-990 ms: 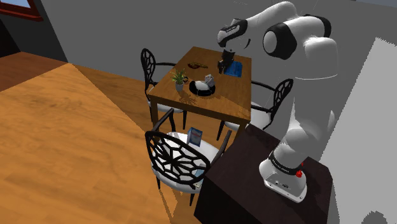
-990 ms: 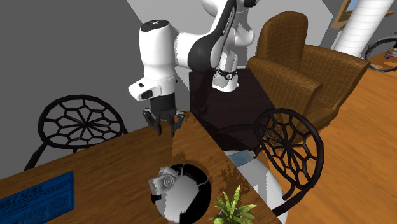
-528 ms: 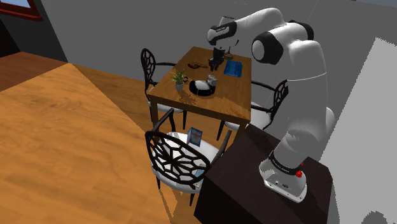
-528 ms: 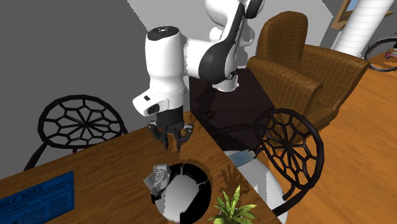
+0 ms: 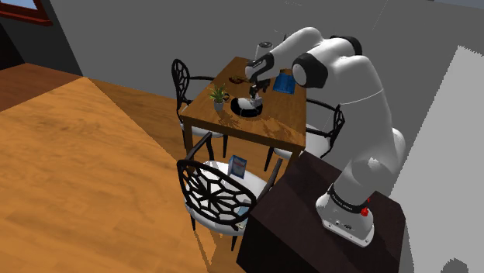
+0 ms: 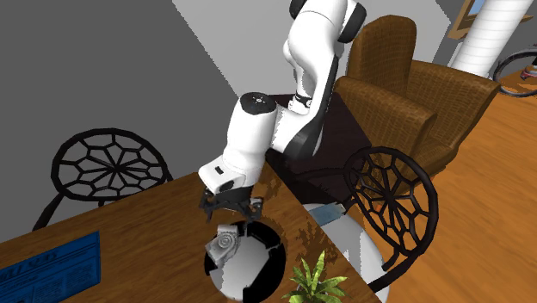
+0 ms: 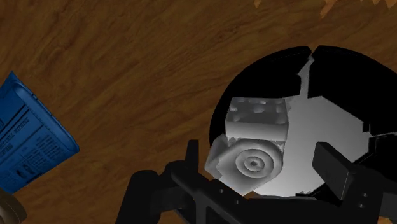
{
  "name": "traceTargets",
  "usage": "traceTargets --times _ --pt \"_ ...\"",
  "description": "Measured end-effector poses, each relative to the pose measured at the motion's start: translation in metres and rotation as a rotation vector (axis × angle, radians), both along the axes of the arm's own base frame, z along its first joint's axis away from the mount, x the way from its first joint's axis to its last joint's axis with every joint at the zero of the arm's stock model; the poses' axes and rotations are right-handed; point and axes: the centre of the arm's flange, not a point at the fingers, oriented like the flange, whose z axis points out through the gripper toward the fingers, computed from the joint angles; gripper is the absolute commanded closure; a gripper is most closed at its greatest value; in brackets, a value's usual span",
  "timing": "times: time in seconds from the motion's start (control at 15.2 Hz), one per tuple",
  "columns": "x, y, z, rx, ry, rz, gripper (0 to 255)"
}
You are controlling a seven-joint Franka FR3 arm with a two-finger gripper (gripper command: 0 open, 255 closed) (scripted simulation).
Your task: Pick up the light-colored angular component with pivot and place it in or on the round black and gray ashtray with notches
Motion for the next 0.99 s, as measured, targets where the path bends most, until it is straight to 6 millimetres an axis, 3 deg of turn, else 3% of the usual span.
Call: traceTargets --times 0.53,0.99 --pt "0.009 -0.007 -0.049 -0.046 -0.002 0.008 0" --pt "0.011 -0.011 -0.056 -0.046 -0.002 0.008 0"
